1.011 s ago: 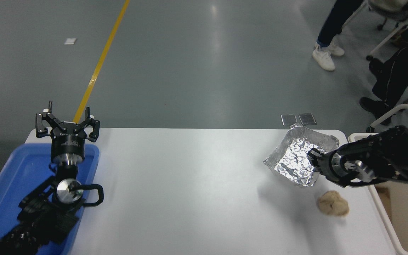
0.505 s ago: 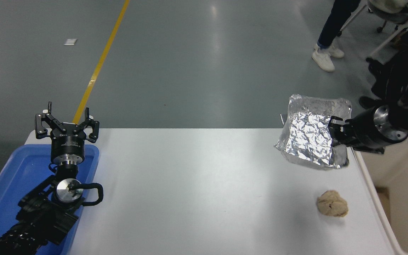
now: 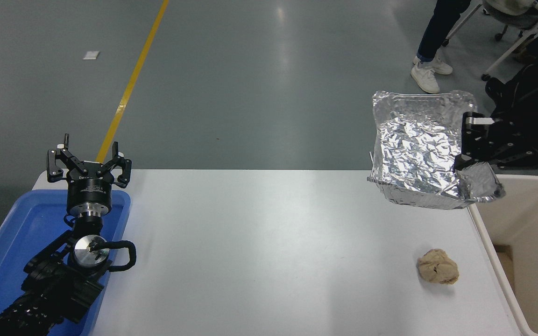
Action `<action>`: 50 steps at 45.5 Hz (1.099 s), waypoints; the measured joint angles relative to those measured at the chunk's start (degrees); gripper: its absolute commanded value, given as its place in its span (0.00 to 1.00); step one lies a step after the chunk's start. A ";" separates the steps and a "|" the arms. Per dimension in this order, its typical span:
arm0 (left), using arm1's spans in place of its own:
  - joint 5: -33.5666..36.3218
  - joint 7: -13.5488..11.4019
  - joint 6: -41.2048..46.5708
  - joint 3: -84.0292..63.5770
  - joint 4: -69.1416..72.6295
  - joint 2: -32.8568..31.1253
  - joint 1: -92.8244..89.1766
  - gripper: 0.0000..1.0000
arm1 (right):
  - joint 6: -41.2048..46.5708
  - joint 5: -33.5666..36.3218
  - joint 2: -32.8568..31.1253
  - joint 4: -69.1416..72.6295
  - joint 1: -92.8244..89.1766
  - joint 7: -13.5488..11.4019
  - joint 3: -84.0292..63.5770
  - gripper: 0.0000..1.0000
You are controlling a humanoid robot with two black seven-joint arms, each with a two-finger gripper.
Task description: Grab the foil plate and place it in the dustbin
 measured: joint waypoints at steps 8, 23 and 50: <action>0.02 0.00 0.00 0.00 0.00 0.00 -0.02 0.99 | -1.27 -0.70 -0.33 -4.62 -5.62 -0.04 -0.72 0.00; 0.01 0.00 0.00 0.00 -0.01 0.00 -0.02 0.99 | -5.61 -0.48 -3.09 -24.48 -28.50 -0.05 1.97 0.00; 0.00 0.00 0.00 0.00 0.02 0.00 -0.02 0.99 | -7.09 -0.39 -5.33 -79.01 -87.84 -0.08 35.98 0.00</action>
